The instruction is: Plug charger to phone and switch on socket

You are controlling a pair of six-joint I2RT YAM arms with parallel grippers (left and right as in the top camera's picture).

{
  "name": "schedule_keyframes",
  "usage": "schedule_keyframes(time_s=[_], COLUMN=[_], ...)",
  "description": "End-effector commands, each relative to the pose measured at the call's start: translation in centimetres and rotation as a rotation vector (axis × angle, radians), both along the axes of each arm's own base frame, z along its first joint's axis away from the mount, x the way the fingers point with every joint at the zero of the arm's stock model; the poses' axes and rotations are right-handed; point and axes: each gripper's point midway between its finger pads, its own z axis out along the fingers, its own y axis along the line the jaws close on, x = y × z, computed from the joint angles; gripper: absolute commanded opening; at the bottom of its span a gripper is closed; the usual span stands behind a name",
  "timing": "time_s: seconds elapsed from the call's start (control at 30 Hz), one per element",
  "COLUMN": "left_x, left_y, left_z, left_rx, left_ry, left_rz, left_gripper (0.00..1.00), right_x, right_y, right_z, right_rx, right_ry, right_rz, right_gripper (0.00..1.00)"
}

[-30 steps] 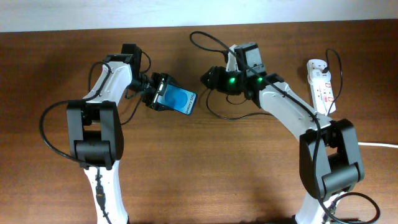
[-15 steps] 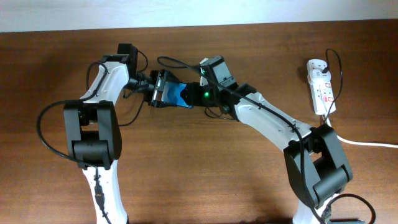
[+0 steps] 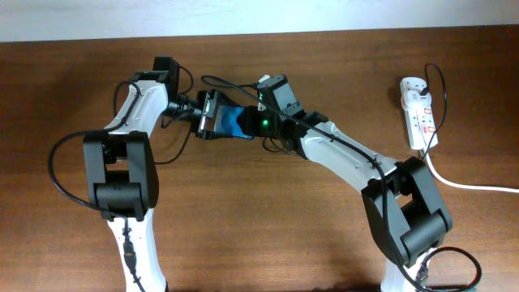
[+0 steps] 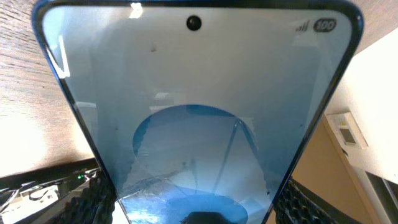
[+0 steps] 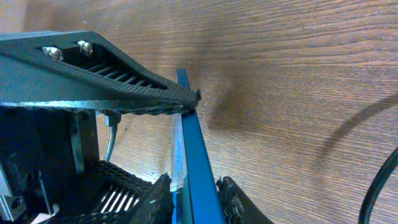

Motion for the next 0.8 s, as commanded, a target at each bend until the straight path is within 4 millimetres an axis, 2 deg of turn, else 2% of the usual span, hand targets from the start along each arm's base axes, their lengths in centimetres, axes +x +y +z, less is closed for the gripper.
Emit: schedule_keyframes(time_s=[0.0, 0.1, 0.3, 0.4, 0.47, 0.53, 0.6, 0.7, 0.73, 0.77], left_x=[-0.1, -0.1, -0.1, -0.1, -0.1, -0.1, -0.1, 0.0, 0.0, 0.0], left_y=[-0.2, -0.2, -0.3, -0.3, -0.3, 0.0, 0.1, 0.5, 0.5, 0.5], left_z=[0.4, 0.4, 0.5, 0.6, 0.6, 0.1, -0.1, -0.7, -0.7, -0.7], left_rx=[-0.048, -0.049, -0.058, -0.063, -0.062, -0.031, -0.018, 0.027, 0.026, 0.026], left_ry=[-0.001, 0.000, 0.000, 0.000, -0.007, -0.047, -0.047, -0.064, -0.064, -0.064], left_rz=[-0.004, -0.004, -0.004, -0.004, -0.008, -0.031, -0.032, -0.042, -0.042, -0.042], left_gripper=[0.00, 0.00, 0.00, 0.00, 0.00, 0.16, 0.24, 0.63, 0.73, 0.79], right_x=[-0.3, -0.1, 0.1, 0.1, 0.6, 0.9, 0.8, 0.7, 0.6, 0.6], right_y=[0.4, 0.5, 0.8, 0.8, 0.4, -0.1, -0.1, 0.2, 0.2, 0.3], right_z=[-0.8, -0.6, -0.2, -0.2, 0.6, 1.9, 2.5, 3.0, 3.1, 3.1], right_rx=[-0.009, 0.000, 0.030, 0.031, 0.064, 0.101, 0.111, 0.124, 0.129, 0.131], right_ry=[0.006, -0.001, 0.000, 0.000, -0.007, -0.014, -0.022, -0.026, -0.023, -0.022], right_rz=[0.001, 0.001, -0.006, -0.006, -0.003, 0.006, 0.012, 0.024, 0.030, 0.033], right_gripper=[0.26, 0.25, 0.06, 0.04, 0.04, 0.04, 0.04, 0.04, 0.04, 0.04])
